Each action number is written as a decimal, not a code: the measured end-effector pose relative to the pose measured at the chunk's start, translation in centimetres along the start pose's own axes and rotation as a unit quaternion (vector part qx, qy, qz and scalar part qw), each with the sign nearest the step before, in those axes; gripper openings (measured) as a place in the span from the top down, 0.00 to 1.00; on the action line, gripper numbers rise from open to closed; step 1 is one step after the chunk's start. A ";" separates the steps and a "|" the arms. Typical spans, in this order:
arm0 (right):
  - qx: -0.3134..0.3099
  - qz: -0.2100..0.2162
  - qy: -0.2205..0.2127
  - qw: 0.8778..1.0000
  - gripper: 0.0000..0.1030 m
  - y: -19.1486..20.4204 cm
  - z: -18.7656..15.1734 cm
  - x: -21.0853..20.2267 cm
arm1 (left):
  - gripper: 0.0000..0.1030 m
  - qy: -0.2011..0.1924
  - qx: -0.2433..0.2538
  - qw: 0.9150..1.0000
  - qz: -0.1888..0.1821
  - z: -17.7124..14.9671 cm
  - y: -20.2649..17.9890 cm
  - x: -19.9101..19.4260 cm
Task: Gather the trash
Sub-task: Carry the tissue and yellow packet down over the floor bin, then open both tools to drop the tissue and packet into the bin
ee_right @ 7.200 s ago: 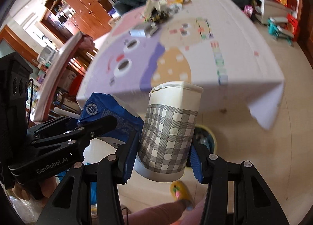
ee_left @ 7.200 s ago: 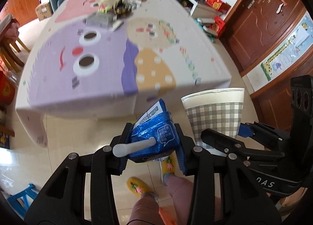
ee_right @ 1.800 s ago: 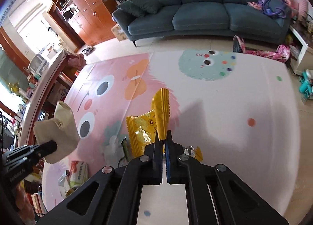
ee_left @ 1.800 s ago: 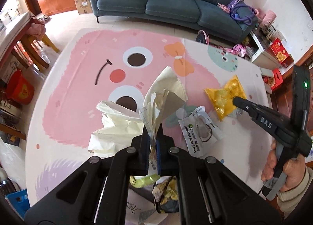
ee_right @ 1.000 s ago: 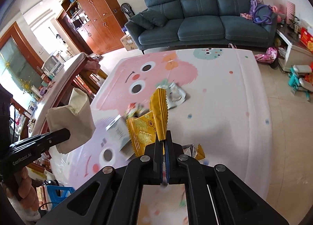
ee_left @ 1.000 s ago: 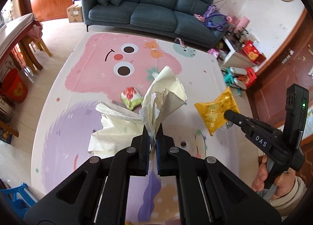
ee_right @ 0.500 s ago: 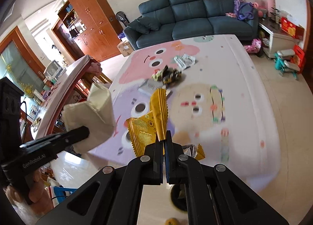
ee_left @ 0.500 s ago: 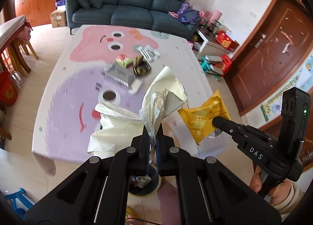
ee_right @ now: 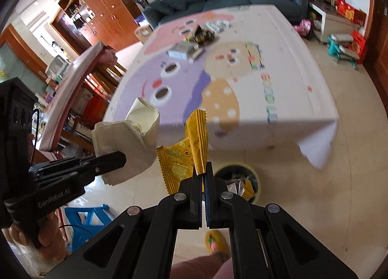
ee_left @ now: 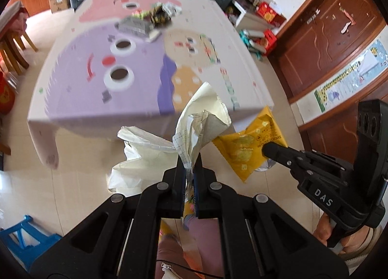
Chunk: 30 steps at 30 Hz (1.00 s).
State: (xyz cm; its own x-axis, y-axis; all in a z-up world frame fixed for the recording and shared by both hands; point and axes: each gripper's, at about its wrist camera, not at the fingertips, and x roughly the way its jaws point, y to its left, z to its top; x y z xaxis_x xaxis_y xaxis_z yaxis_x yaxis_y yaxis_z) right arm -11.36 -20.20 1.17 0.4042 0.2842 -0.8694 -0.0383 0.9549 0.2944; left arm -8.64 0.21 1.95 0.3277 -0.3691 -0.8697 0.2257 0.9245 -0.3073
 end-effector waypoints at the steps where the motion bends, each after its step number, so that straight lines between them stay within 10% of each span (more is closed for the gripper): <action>1: 0.003 -0.002 0.006 1.000 0.98 -0.5 0.0 0.6 | 0.98 0.007 0.000 1.000 0.000 -0.4 -0.3 0.6; 10: 0.036 -0.031 0.077 0.996 0.98 -7.0 -3.4 10.5 | 0.98 0.066 -0.015 0.998 0.002 -3.9 -0.8 9.5; 24: 0.047 -0.029 0.152 0.987 0.97 -16.8 -11.3 35.2 | 0.96 0.082 -0.013 0.996 0.036 -7.9 4.7 33.8; 30: 0.054 -0.020 0.176 0.983 0.62 -18.5 -13.1 43.0 | 0.39 0.088 -0.028 0.994 0.066 -9.3 8.0 40.9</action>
State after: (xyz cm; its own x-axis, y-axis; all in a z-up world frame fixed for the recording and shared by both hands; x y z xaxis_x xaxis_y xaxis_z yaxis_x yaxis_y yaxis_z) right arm -5.30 -24.49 -46.83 0.0621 0.2768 -0.9589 0.0751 0.9568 0.2810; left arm -1.95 -6.57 -39.64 0.1846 -0.2261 -0.9565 0.1379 0.9695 -0.2026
